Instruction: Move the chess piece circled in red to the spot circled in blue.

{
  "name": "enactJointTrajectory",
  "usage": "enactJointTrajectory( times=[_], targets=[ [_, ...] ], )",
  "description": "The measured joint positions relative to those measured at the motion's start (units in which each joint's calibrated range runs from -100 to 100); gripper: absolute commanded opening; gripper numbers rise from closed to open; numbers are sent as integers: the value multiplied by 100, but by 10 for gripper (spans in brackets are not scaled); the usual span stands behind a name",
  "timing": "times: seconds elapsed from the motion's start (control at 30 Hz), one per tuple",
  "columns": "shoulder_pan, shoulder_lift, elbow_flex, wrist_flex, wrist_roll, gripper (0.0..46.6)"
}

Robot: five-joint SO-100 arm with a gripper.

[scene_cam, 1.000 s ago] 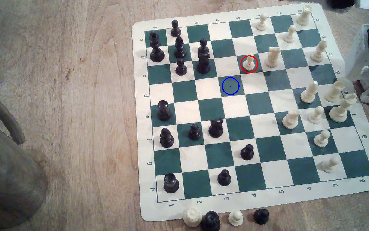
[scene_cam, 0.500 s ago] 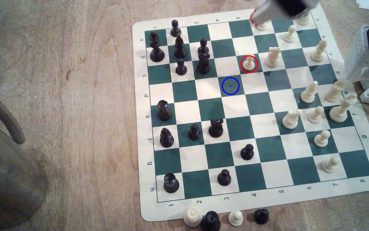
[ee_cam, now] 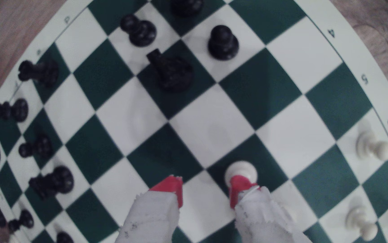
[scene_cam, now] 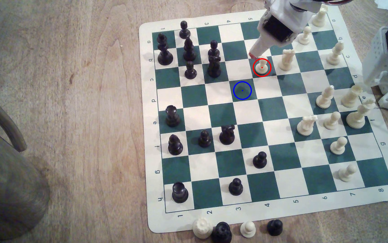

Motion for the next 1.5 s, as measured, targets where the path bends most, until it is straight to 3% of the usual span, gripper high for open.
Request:
enactJointTrajectory(
  times=[0.23,1.3,1.47,1.5],
  targets=[
    [265,184,362,-335,137,120],
    [155,788,750,-924,137,108],
    [155,796,750,-924,137,65],
    [155,796,750,-924,137,28]
  ],
)
